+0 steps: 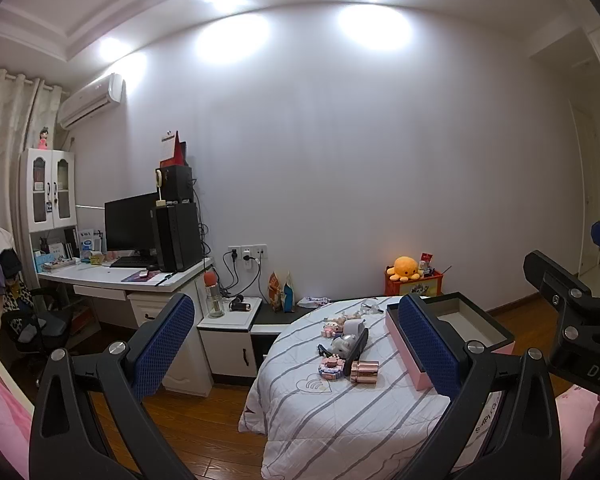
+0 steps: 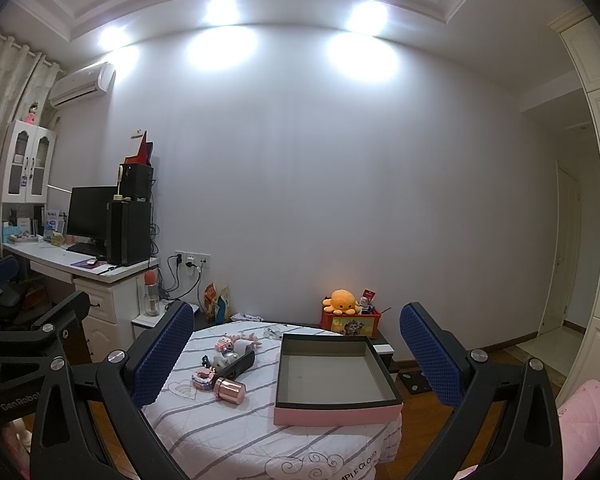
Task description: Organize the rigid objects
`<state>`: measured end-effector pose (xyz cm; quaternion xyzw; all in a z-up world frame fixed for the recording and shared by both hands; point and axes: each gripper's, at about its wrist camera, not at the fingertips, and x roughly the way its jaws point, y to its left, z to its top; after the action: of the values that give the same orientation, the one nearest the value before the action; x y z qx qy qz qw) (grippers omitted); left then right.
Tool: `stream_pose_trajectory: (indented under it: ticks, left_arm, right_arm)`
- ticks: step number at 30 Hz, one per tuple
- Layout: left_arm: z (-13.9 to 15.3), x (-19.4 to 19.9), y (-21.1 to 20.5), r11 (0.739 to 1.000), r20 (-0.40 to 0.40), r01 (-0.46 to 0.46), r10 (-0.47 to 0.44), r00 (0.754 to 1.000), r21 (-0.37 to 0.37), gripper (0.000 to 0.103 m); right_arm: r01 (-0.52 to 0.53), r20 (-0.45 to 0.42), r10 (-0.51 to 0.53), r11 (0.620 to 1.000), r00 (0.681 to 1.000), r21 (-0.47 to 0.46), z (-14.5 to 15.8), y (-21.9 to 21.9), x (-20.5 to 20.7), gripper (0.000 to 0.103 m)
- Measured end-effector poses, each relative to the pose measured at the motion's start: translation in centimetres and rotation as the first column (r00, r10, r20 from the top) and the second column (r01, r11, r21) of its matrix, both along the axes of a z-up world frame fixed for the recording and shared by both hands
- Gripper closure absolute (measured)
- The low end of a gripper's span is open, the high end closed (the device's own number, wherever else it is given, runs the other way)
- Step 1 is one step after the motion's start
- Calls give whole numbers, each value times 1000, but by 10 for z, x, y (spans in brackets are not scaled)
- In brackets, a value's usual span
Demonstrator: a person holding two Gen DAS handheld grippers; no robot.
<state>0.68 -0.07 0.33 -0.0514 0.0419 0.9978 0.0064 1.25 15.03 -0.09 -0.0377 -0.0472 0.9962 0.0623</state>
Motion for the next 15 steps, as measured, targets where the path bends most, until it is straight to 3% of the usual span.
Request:
stream_pose_trajectory:
  ticks: [15]
  left_arm:
    - [-2, -1, 2, 1000, 6, 0, 0, 1000, -8, 0]
  right_arm:
    - [0, 5, 0, 1000, 1000, 1, 0, 0, 0, 0]
